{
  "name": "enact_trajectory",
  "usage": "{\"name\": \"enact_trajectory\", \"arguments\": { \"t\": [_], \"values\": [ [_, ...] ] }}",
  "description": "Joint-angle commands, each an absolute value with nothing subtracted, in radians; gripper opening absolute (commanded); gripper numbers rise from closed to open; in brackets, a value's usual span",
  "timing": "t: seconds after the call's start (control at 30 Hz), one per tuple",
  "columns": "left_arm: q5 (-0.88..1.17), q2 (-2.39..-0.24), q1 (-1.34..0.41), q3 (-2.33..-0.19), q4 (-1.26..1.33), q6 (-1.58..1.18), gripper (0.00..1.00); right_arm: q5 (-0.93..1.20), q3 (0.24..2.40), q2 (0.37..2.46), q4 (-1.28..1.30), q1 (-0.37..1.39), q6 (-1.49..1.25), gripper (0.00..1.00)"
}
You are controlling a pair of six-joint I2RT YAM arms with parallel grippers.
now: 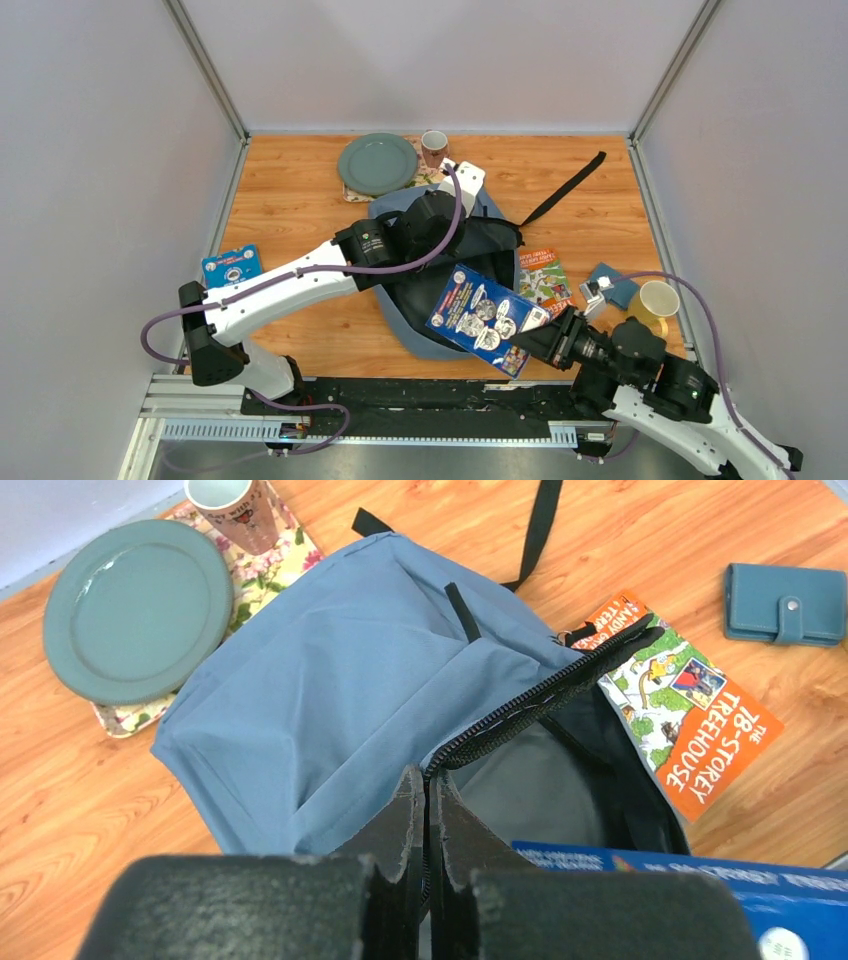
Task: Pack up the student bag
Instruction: Place the book in the student bag.
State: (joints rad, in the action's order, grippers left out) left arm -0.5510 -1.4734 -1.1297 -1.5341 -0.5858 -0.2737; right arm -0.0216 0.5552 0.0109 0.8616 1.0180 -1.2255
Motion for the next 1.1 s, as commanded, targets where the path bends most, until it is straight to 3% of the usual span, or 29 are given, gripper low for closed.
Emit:
{"name": "enact_trajectory", "arguments": {
  "t": [0.0, 0.17, 0.4, 0.9, 1.07],
  "values": [
    [-0.525, -1.395, -1.126, -1.537, -0.473, -0.288, 0.0, -0.121, 0.45, -0.008, 0.548, 1.02, -1.477, 0.0],
    [-0.486, -1.356, -1.127, -1.489, -0.437, -0.294, 0.0, -0.238, 0.272, -0.014, 0.364, 1.02, -1.754, 0.0],
    [-0.46, -1.353, -1.126, -1.48, -0.425, -0.291, 0.0, -0.34, 0.268, 0.172, 0.218, 1.019, -1.836, 0.0],
    [-0.388, -1.41, -1.115, -1.523, -0.465, -0.316, 0.0, -0.563, 0.328, 0.805, -0.284, 1.014, -1.888, 0.0],
    [-0.339, -1.401, -1.091, -1.525, -0.488, -0.327, 0.0, -0.47, 0.353, 1.029, -0.553, 0.948, -1.844, 0.0]
  ]
}}
